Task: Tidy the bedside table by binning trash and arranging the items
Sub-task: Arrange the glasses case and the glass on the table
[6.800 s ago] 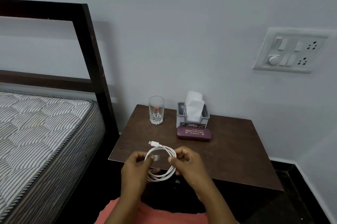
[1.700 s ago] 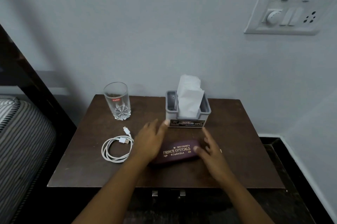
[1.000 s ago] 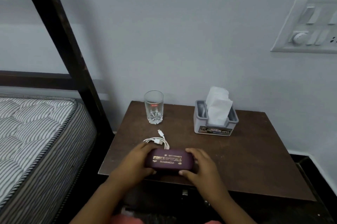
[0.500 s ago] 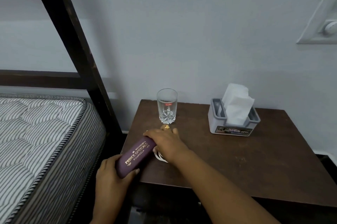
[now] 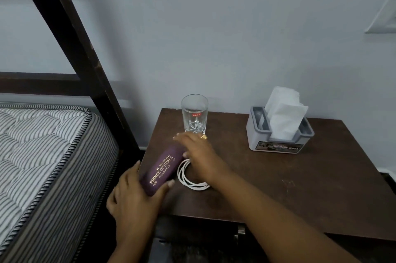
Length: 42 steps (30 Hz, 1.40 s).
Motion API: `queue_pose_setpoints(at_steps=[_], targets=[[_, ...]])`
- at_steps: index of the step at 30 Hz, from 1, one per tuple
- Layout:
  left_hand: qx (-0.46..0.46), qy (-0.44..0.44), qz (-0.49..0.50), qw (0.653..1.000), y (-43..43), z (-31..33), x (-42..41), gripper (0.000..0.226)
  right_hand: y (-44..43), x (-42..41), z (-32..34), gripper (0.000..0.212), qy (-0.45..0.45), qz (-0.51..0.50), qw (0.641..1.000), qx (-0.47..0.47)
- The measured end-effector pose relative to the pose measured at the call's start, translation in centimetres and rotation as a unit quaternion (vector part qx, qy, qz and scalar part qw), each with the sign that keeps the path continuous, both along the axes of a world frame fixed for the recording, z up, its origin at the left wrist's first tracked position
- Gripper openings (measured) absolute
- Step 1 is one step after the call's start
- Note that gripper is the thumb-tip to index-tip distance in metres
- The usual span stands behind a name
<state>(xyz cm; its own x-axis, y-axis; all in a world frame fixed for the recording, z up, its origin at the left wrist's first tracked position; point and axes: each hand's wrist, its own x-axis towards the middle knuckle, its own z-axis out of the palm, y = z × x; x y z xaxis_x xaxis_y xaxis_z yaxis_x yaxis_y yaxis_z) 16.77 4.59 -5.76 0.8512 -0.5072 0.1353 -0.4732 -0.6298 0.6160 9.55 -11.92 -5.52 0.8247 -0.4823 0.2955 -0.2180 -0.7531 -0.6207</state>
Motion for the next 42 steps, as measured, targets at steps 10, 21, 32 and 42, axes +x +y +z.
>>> queue_pose_setpoints(at_steps=[10, 21, 32, 42], targets=[[-0.156, 0.23, -0.189, 0.942, -12.3, 2.2, 3.8, 0.094, -4.8, -0.3, 1.4, 0.081, -0.034, -0.255, 0.935, 0.245], [-0.147, 0.179, -0.215, 0.949, -17.0, 1.3, 4.8, 0.079, -6.7, 1.7, 0.3, 0.052, -0.075, -0.205, 0.921, 0.324], [-0.186, 0.173, -0.264, 0.93, -12.8, 3.5, -5.2, 0.077, -1.1, -9.9, 1.7, 0.061, -0.151, -0.242, 0.917, 0.279], [-0.148, 0.23, -0.334, 0.902, -14.2, 2.9, -16.6, 0.068, -0.5, -22.0, 1.6, 0.05, -0.145, -0.31, 0.89, 0.302]])
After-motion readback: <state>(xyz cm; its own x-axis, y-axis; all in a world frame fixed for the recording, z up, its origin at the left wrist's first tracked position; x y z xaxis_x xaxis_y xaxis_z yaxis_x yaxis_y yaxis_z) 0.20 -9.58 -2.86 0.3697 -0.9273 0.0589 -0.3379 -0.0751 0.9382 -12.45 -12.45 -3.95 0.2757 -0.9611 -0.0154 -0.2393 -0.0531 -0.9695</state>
